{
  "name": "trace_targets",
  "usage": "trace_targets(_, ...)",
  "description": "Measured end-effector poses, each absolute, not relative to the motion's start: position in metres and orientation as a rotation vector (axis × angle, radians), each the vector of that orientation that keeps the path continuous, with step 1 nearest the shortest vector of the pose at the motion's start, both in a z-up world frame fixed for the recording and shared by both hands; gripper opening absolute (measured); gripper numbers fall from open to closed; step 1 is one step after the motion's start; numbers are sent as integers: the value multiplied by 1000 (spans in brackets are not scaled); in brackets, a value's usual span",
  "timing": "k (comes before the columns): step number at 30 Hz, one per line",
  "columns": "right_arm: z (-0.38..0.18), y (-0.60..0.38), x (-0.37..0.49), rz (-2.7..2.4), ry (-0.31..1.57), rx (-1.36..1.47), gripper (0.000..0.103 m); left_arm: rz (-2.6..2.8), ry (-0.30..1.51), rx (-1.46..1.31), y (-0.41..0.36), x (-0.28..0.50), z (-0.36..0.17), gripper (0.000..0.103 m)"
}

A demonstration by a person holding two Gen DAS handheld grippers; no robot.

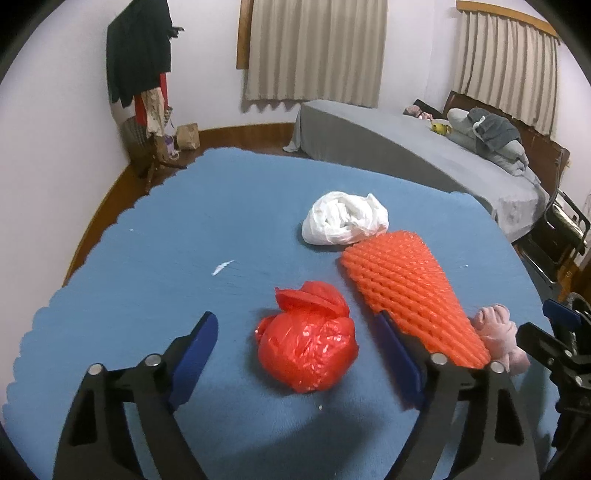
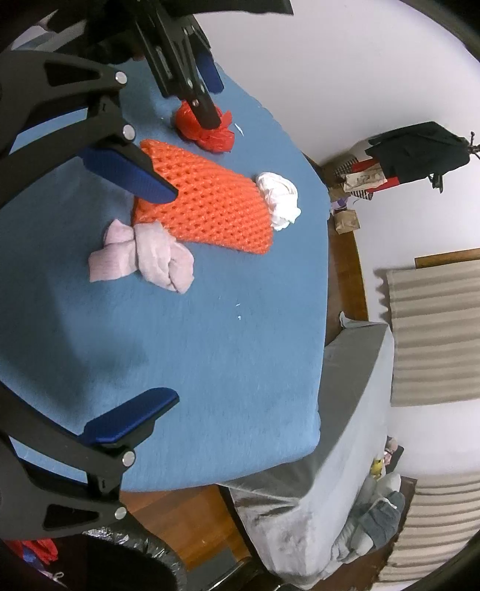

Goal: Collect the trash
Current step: 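Move both tools back toward the red bag and pink sock, then grasp the red plastic bag with the left tool while the right tool grasps the pink sock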

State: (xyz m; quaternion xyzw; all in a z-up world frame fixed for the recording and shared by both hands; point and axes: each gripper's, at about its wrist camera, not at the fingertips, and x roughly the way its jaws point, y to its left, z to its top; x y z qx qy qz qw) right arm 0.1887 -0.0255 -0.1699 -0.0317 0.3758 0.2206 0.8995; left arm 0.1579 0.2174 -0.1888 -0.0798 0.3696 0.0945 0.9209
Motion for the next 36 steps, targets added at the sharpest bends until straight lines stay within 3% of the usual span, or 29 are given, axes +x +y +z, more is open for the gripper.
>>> trace_targets(4, -171, -25, 190, 460, 782, -65, 97, 168, 817, -190, 220, 169, -200, 69)
trace_targets(6, -172, -24, 190, 463, 784, -66, 97, 141, 839, -206, 221, 172, -204, 48)
trace_targets(9, -173, -21, 191, 467, 792, -68, 93, 118, 835, -210, 220, 170, -203, 41)
trace_targets(19, -182, -13, 193, 498, 835, -76, 72, 140, 758, -192, 213, 152, -184, 39)
trace_targets(22, -188, -9, 192, 522, 863, -78, 61, 143, 743, -197, 210, 150, -177, 39)
trace_targets(26, -192, -3, 191, 583, 900, -71, 36, 138, 731, -204, 207, 146, -169, 39)
trace_targets(36, -167, -18, 185, 579, 851, -39, 33, 123, 705, -188, 189, 137, -152, 39)
